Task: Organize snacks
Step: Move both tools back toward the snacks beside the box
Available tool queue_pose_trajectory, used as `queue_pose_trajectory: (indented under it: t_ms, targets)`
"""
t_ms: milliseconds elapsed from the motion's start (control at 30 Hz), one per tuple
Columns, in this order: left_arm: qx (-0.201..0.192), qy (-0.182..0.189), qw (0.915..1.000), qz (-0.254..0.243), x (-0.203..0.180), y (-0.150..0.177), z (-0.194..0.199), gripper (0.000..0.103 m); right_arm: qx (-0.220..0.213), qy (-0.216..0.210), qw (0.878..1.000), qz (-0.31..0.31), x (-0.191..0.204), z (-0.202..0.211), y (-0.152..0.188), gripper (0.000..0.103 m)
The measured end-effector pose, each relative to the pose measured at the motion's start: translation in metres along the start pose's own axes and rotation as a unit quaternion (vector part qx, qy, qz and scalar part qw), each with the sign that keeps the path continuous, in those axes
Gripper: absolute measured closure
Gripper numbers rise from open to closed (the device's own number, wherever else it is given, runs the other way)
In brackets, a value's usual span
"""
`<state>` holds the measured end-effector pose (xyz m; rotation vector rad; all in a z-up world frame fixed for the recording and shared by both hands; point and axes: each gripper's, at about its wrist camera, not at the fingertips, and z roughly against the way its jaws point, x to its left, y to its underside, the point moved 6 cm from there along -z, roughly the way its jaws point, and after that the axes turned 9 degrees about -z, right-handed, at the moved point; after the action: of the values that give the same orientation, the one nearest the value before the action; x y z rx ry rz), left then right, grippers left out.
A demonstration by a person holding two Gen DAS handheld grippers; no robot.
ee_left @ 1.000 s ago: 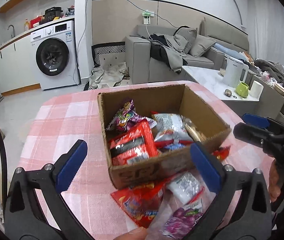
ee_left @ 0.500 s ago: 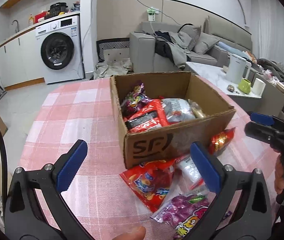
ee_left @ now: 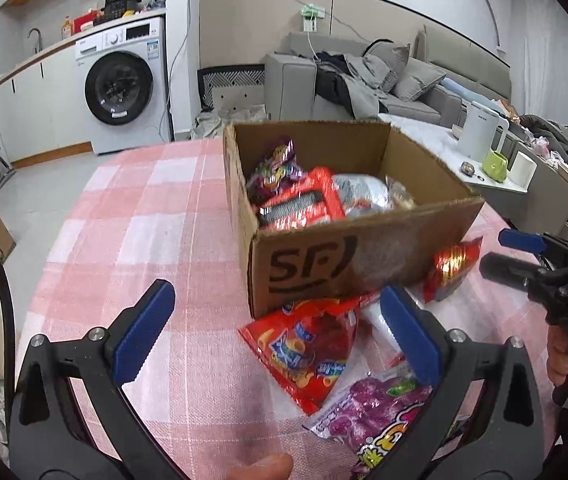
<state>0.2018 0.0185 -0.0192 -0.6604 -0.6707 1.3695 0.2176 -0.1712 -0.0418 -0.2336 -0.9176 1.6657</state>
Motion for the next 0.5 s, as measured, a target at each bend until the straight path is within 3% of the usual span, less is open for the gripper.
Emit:
queue_pose_trajectory:
  t_ms: [500]
  targets:
    - [0.063,0.018,0.9978,-0.01,-0.009,0.027,-0.034,0.001,0.038,0.018,0.999,-0.001,-0.008,-0.025,0.011,0.0]
